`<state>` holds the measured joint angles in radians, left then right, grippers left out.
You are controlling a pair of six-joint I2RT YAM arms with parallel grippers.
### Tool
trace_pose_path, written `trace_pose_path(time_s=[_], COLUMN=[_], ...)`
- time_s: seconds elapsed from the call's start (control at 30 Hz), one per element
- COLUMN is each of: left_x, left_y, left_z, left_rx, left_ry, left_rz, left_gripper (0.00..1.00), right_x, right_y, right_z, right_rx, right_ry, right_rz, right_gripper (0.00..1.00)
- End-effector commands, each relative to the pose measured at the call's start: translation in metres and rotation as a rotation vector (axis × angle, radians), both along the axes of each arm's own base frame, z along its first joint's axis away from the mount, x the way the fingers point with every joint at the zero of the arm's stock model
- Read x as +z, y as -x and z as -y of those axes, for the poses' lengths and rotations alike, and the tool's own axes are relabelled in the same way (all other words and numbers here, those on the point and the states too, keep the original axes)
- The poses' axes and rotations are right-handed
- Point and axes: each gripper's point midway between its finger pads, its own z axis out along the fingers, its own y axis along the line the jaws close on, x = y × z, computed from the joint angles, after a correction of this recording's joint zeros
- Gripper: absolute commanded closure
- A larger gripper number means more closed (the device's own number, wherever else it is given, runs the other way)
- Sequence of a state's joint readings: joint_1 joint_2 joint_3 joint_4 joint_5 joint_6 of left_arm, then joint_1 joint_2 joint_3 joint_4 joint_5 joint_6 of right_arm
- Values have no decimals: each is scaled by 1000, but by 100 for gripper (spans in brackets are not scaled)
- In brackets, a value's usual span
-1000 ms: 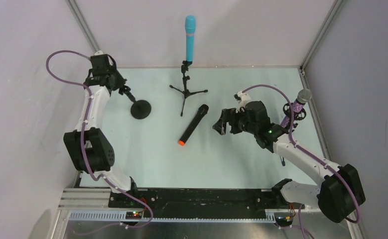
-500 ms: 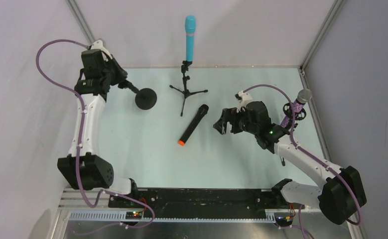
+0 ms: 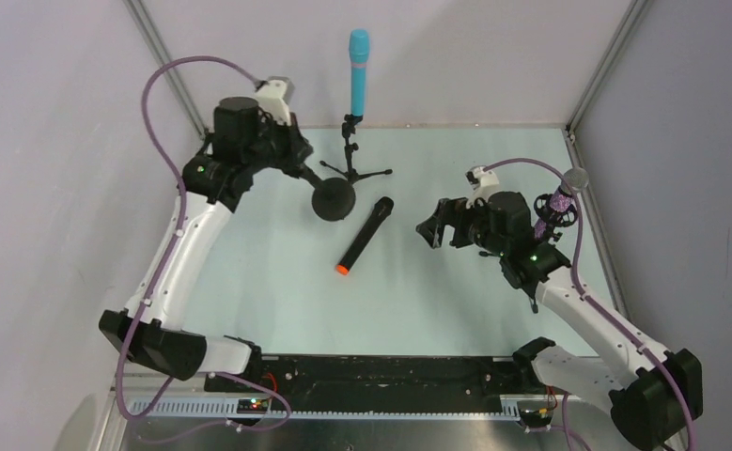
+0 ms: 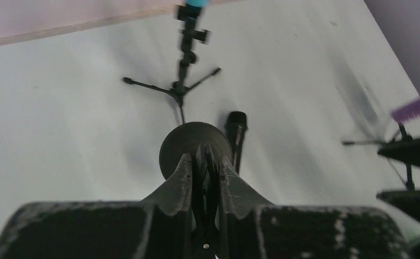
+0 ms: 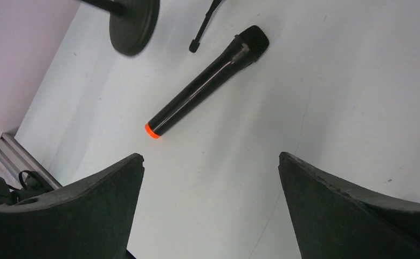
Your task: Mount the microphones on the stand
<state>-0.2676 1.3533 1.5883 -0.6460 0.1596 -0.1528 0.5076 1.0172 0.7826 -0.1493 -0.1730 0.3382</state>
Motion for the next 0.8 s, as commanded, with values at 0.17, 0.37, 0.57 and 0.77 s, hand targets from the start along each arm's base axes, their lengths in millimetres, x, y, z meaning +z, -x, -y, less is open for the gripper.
trace_pose_path(time_s=[0.17, 0.37, 0.57, 0.77], left_x=[32, 26, 14, -10], left_y=[38, 74, 105, 122], left_z=[86, 149, 199, 230], left_rx=[-300, -512, -668, -770], left_ry=[-82, -147, -228, -312], left_rz=[153, 184, 215, 213], left_gripper=[100, 100, 100, 100], right_x=[34, 43, 45, 48], right_y=[4, 4, 3, 4], right_z=[32, 53, 68, 81], right_rx=[-59, -123, -169, -218], right_ry=[-50, -53, -55, -50], right_rz=[81, 101, 102, 113], right_gripper=[1, 0, 0, 1])
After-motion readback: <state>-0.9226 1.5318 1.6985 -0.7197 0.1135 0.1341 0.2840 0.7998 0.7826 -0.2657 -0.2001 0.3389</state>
